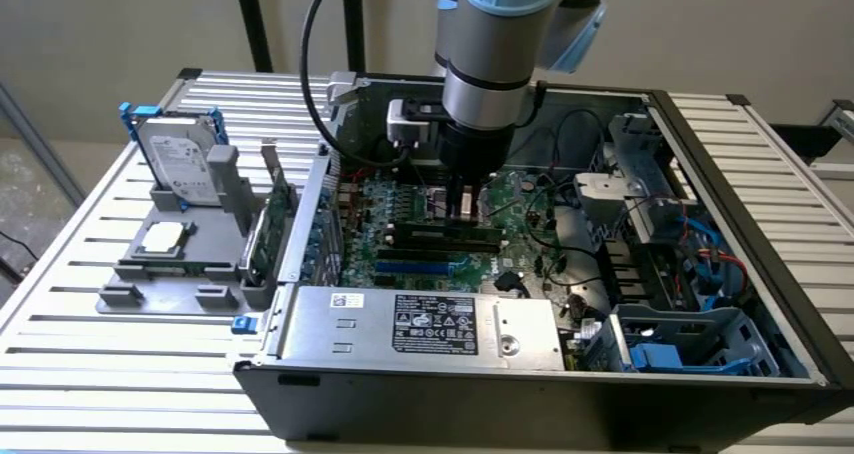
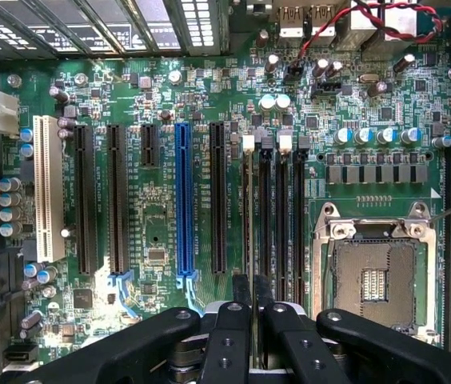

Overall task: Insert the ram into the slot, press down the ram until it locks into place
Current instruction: 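Insert the ram into the slot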

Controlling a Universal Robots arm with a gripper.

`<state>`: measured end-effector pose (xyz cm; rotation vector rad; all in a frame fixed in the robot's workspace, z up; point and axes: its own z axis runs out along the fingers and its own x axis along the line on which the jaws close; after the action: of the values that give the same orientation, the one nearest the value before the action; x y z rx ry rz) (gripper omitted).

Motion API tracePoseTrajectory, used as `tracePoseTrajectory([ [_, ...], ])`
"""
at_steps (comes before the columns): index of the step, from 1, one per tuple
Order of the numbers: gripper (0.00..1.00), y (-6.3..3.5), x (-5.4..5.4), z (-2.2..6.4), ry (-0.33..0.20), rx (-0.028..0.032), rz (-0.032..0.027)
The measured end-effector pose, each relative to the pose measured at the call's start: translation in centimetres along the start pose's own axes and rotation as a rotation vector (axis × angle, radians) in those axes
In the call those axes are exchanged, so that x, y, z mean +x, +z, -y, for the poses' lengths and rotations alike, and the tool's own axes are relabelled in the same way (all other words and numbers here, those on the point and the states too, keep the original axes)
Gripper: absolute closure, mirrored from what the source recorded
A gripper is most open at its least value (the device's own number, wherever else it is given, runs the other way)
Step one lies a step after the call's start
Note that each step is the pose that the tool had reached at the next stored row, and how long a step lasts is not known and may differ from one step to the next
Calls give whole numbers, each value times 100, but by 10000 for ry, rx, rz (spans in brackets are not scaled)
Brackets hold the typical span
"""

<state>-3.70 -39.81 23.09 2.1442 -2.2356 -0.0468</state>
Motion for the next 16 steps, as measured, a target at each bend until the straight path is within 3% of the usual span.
tracePoseTrajectory([
  [16, 87, 26, -1, -15, 1, 25, 0],
])
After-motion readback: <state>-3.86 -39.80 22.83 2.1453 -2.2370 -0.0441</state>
